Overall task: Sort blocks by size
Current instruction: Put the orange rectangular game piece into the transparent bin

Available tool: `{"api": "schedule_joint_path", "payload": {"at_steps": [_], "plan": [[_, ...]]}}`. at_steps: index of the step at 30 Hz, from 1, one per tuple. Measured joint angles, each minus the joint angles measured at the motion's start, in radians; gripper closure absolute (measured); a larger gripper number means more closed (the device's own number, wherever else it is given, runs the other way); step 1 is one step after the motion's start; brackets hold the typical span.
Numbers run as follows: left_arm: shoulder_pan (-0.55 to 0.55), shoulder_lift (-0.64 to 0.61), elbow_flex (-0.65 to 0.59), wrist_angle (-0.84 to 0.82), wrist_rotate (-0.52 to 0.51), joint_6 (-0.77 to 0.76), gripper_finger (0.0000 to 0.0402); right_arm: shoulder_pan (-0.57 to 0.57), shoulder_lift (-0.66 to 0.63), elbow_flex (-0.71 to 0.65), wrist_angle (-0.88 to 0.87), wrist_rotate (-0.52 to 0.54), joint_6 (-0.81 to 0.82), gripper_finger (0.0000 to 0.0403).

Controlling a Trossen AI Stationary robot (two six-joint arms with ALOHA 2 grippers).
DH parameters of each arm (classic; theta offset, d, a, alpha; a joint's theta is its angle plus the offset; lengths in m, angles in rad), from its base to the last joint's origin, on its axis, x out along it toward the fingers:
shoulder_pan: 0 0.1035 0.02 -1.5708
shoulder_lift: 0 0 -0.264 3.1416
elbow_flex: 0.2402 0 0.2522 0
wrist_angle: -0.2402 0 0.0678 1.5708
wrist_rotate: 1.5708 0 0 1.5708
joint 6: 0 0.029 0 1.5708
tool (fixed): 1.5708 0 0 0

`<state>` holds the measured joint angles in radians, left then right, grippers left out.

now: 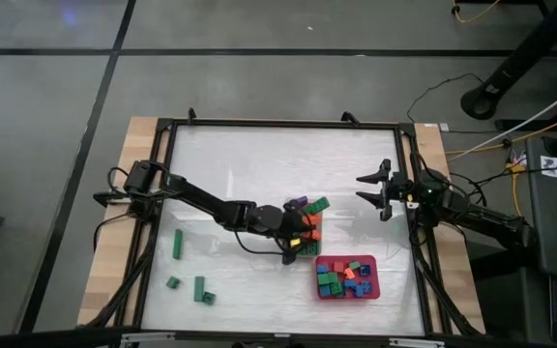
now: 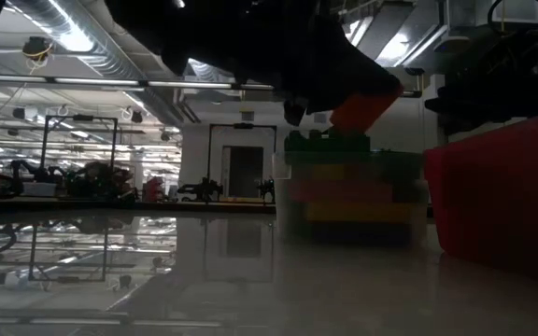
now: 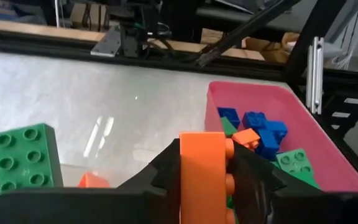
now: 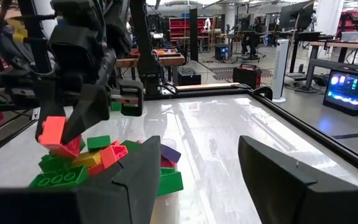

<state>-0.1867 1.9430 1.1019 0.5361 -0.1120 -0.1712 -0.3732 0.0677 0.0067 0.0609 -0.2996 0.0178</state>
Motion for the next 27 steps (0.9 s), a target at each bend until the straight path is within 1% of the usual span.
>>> {"api": "schedule_joint_path", "payload": {"at_steps": [4,9,14,23,27], "plan": [[0.0,0.0,0.0,-0.004,0.0,0.024,0.0289,0.0,0.0,0.0,0.0,0.0,0.0,0.0189],[0.0,0.004,0.0,-0.005,-0.005,0.022,0.0279,0.0,0.0,0.0,0.0,0.0,0.0,0.0189],[0.0,0.004,0.0,-0.004,-0.007,0.026,0.0277,0.0,0.0,0.0,0.0,0.0,0.0,0.0189],[0.0,0.004,0.0,0.003,-0.008,0.117,0.0277,0.0,0.0,0.0,0.0,0.0,0.0,0.0189],[0.0,0.004,0.0,0.0,-0.007,0.123,0.0277,0.0,0.0,0.0,0.0,0.0,0.0,0.0189]]}}
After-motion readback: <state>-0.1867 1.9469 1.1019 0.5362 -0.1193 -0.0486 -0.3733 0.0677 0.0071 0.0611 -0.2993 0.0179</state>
